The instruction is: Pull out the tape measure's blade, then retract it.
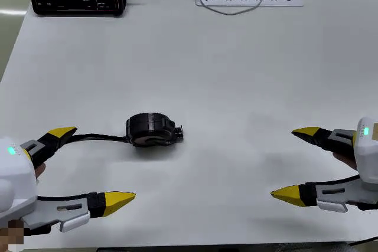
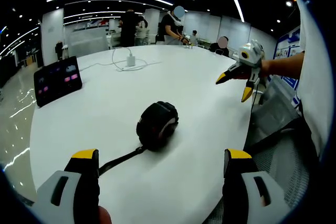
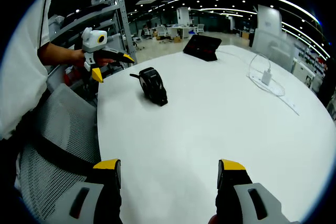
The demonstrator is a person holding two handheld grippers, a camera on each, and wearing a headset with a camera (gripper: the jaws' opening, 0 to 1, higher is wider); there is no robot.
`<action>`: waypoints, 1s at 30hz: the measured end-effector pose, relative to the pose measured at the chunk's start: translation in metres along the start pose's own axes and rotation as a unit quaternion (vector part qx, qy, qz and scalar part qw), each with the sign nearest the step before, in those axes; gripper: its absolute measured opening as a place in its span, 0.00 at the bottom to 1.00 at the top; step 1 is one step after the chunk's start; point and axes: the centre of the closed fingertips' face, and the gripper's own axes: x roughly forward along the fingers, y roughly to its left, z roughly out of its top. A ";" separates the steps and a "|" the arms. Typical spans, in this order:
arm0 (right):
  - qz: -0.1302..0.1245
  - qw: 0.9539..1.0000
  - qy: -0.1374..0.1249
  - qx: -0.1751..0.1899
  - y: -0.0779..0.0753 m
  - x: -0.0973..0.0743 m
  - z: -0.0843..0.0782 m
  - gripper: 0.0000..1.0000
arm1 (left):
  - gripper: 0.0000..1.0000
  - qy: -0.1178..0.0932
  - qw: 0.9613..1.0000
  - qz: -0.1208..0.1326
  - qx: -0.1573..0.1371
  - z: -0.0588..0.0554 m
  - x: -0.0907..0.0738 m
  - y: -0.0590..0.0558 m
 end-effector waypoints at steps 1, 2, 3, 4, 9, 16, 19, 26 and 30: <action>0.000 1.000 0.000 0.000 0.000 0.000 0.000 0.74 | 0.97 0.000 1.000 0.000 0.001 0.001 0.000 0.000; 0.000 1.000 -0.001 -0.001 0.000 0.000 0.001 0.74 | 0.97 -0.001 1.000 0.000 0.002 0.001 0.000 0.000; 0.000 1.000 -0.001 -0.001 0.000 0.000 0.001 0.74 | 0.97 -0.002 1.000 0.000 0.002 0.002 0.000 0.001; 0.001 1.000 0.000 -0.001 0.000 0.001 0.001 0.74 | 0.97 -0.002 1.000 -0.001 0.001 0.002 0.001 0.001; 0.004 1.000 -0.001 -0.005 -0.001 0.005 0.005 0.74 | 0.98 0.000 1.000 -0.002 0.005 0.003 0.003 0.004; 0.013 1.000 0.004 -0.025 -0.006 0.014 0.013 0.75 | 0.98 0.005 1.000 -0.006 0.014 0.003 0.009 0.008; 0.016 0.999 0.004 -0.030 -0.007 0.017 0.017 0.75 | 0.98 0.006 1.000 -0.008 0.019 0.004 0.011 0.010; 0.026 0.999 0.006 -0.042 -0.009 0.024 0.021 0.76 | 0.95 0.011 0.999 -0.012 0.033 0.006 0.014 0.016; 0.032 0.998 0.007 -0.048 -0.011 0.028 0.023 0.76 | 0.94 0.013 0.999 -0.016 0.042 0.009 0.017 0.017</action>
